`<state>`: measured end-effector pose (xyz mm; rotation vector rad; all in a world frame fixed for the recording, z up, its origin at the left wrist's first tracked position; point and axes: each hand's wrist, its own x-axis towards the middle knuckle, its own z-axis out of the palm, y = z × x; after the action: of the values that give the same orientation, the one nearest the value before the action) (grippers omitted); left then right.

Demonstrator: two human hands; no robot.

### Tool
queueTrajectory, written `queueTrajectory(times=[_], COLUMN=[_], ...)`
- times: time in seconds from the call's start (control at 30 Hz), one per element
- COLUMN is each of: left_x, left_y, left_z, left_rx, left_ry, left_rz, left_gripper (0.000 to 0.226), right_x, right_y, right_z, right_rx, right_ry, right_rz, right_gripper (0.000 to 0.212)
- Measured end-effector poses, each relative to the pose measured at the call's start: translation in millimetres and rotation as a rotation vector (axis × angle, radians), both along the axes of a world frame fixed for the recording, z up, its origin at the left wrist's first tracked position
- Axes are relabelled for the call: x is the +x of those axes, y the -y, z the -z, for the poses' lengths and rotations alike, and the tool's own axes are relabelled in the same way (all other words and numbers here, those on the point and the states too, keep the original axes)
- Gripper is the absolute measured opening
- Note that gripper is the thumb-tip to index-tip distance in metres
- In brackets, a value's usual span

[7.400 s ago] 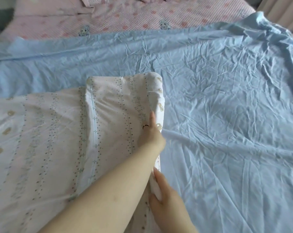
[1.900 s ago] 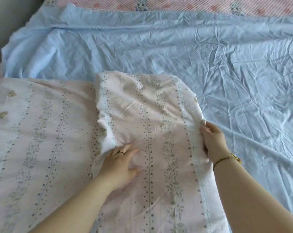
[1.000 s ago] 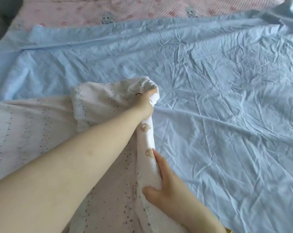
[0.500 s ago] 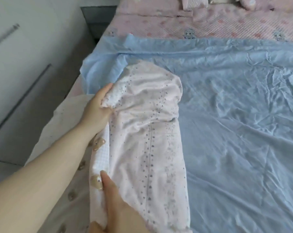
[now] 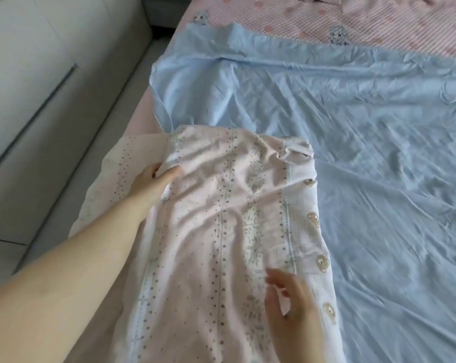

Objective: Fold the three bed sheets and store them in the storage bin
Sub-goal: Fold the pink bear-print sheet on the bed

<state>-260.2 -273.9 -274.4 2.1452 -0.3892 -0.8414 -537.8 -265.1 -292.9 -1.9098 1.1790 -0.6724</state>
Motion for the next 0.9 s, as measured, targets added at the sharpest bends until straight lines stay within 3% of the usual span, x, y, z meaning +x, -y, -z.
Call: queueTrajectory(times=[0.1, 0.2, 0.3, 0.37, 0.43, 0.5, 0.67, 0.77, 0.9], left_x=[13.7, 21.9, 19.0, 10.6, -1.8, -19.1, -98.3, -116.2, -116.3], left_y=[30.8, 46.6, 49.7, 54.5, 71.3, 96.9, 192.7, 233.2, 251.7], left_z=[0.5, 5.7, 11.9, 13.0, 13.5, 12.4, 21.6, 36.7, 43.1], left_rx=[0.034, 0.108, 0.218, 0.303, 0.150, -0.033, -0.052, 0.137, 0.239], left_ry=[0.071, 0.181, 0.345, 0.594, 0.831, 0.925, 0.832, 0.837, 0.856], left_rz=[0.011, 0.026, -0.001, 0.108, 0.286, 0.506, 0.894, 0.942, 0.949], left_gripper=[0.060, 0.038, 0.043, 0.053, 0.053, 0.046, 0.052, 0.048, 0.035], right_x=[-22.9, -15.7, 9.0, 22.8, 28.7, 30.3, 17.0, 14.7, 10.7], right_y=[60.0, 114.4, 143.8, 150.2, 149.0, 144.2, 148.4, 148.4, 151.1], right_z=[6.4, 22.8, 32.4, 38.7, 41.6, 45.6, 56.0, 60.4, 66.1], right_rx=[0.207, 0.426, 0.397, 0.338, 0.306, 0.327, 0.356, 0.341, 0.335], right_ry=[-0.032, -0.104, -0.266, -0.345, -0.386, -0.360, -0.280, -0.229, -0.160], right_rz=[0.258, 0.313, 0.207, 0.157, 0.181, 0.194, 0.110, 0.096, 0.085], right_gripper=[0.012, 0.026, 0.048, 0.051, 0.053, 0.057, 0.073, 0.096, 0.087])
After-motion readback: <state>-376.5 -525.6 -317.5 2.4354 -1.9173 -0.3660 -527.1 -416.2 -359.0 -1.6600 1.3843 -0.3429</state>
